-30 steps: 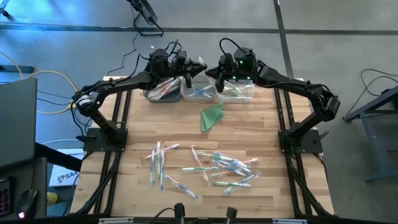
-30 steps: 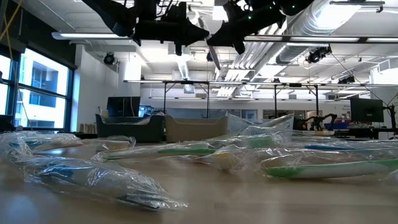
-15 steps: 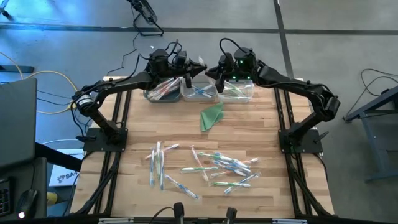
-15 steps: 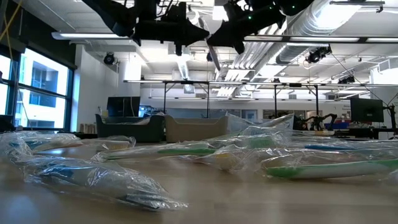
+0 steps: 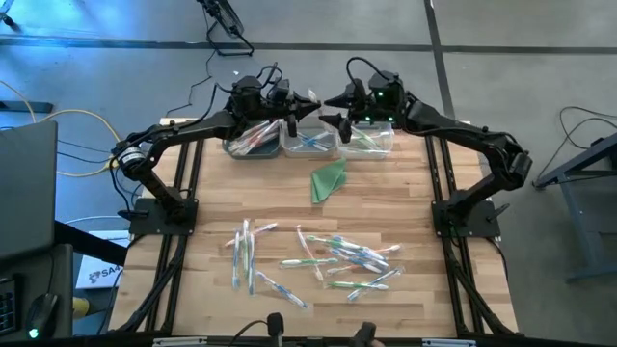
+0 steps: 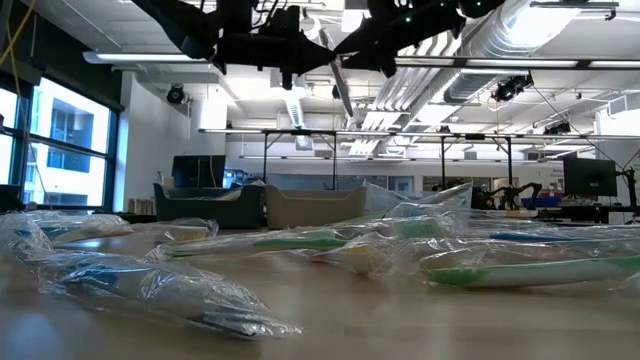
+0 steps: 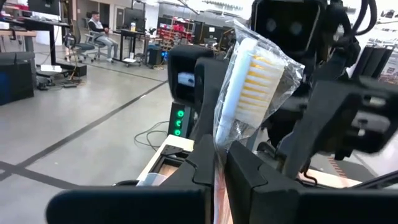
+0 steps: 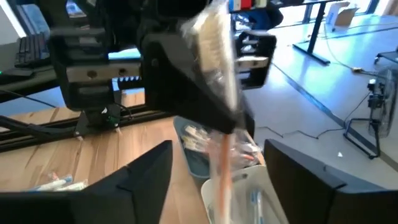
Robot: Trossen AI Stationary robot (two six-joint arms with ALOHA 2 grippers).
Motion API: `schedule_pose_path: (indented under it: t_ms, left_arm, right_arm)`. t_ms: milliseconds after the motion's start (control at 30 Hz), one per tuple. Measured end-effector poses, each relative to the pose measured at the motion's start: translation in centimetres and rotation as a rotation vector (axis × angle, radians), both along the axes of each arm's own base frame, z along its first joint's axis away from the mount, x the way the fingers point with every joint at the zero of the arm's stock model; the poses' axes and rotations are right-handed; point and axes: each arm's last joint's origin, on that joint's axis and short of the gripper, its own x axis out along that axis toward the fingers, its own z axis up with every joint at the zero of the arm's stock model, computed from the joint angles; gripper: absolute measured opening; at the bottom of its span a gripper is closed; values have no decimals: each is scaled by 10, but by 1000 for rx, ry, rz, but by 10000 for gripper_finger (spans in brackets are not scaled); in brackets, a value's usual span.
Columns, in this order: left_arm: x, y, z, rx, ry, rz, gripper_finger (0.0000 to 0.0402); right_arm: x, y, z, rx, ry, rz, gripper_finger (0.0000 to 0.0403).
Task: Pick & Place Toothbrushes
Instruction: Put the orange toothbrush into the dark blue bin
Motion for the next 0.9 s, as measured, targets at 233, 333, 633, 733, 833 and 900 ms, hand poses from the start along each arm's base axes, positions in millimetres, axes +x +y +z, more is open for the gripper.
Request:
schedule_pose_path:
  t_ms: [233,333,633,733,833,900]
  left_arm:
    - [0,0,0,1,1,-1,7]
    - [0,0,0,3,1,-12,7]
    - [-7,8,0,-9,7,-20,7]
    - [-11,13,-2,-47,17,-9,7]
    - [-15,19,-4,-84,34,0,7]
    - [-17,22,-5,-93,39,10,7]
  right_arm:
    - [-29,2,13,17,63,-61,282]
    - [-42,3,14,8,125,-133,282]
    - [-68,7,27,-58,191,-360,265]
    - [-74,9,31,-77,196,-417,259]
    - [-78,10,34,-96,201,-473,254]
    - [-79,10,35,-104,204,-500,252]
